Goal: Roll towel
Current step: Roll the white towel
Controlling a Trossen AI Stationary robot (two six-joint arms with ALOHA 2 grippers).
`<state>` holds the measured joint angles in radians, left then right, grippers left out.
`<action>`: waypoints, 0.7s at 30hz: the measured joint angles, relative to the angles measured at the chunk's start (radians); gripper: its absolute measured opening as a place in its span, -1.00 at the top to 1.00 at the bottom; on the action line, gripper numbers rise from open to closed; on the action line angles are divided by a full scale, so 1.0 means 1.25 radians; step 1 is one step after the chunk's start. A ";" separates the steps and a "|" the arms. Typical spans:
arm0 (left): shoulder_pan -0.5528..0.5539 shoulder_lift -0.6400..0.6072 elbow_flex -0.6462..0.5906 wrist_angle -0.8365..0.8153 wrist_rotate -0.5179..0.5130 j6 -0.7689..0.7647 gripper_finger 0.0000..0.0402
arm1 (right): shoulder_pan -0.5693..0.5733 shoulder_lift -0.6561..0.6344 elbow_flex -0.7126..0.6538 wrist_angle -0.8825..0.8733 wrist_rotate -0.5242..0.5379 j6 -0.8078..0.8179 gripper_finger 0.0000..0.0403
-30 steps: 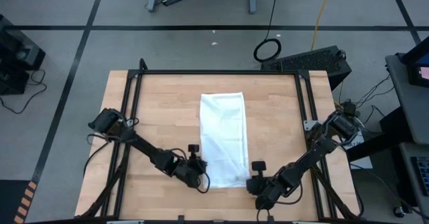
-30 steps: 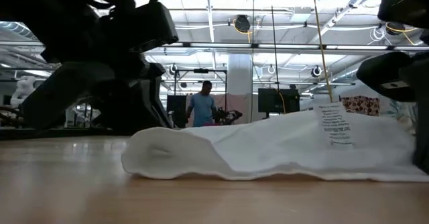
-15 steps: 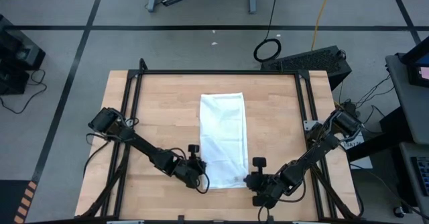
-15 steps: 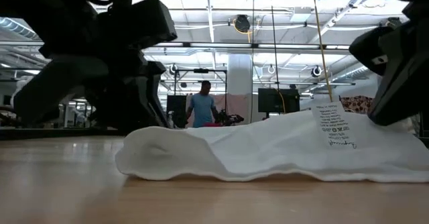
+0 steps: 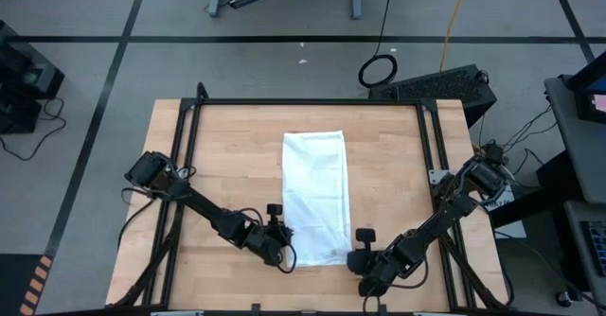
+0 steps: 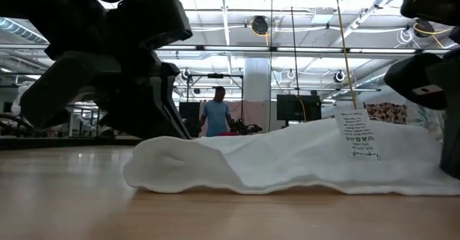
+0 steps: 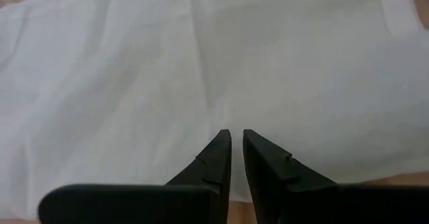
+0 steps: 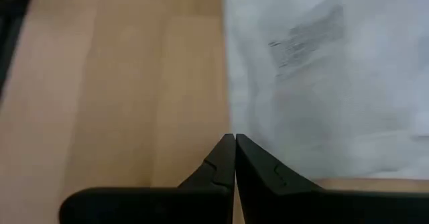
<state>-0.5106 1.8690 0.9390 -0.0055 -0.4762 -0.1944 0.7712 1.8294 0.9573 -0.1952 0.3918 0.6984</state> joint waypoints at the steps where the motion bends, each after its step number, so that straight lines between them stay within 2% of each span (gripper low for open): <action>1: 0.000 0.000 0.000 0.000 -0.001 0.000 0.76 | 0.000 0.000 0.000 0.003 -0.014 -0.004 0.98; 5: 0.001 0.000 0.000 0.011 -0.002 0.012 0.76 | 0.002 -0.010 0.000 -0.001 -0.026 -0.023 0.99; 8: 0.001 0.000 0.000 0.034 -0.003 0.021 0.76 | 0.002 -0.034 0.000 -0.008 -0.005 -0.029 0.99; 13: 0.001 0.000 0.000 0.045 -0.002 0.036 0.76 | 0.002 -0.055 0.000 -0.017 0.155 -0.052 0.99; 15: 0.001 0.000 0.000 0.051 -0.002 0.035 0.76 | 0.000 -0.054 -0.002 -0.021 0.190 -0.055 0.99; 21: 0.001 0.000 0.000 0.068 0.002 0.036 0.76 | -0.026 -0.050 -0.062 0.018 0.106 0.013 1.00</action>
<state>-0.5098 1.8690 0.9390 0.0792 -0.4732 -0.1490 0.7389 1.7664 0.8804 -0.1728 0.5249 0.7141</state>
